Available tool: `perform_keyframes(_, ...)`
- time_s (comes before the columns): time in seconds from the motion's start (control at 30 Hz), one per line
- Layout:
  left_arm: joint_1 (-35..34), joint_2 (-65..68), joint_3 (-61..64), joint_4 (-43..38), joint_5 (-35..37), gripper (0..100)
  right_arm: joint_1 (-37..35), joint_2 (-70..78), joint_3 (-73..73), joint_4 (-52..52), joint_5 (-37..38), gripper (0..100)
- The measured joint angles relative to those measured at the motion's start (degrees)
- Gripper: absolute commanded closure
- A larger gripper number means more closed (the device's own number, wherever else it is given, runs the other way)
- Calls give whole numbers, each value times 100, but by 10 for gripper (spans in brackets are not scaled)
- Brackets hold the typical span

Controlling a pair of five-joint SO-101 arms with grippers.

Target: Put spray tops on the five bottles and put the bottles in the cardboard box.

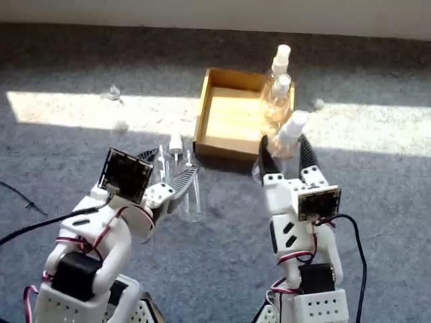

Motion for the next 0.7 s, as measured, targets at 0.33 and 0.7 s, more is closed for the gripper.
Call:
perform_keyframes(0.33, -1073, -35, 1785, -1626, 360, 755, 475, 3411, -2075, -765, 0, 995)
perform_keyframes(0.7, -1099, -35, 1934, -1925, 369, 755, 308, 5371, -2004, -3420, 0, 995)
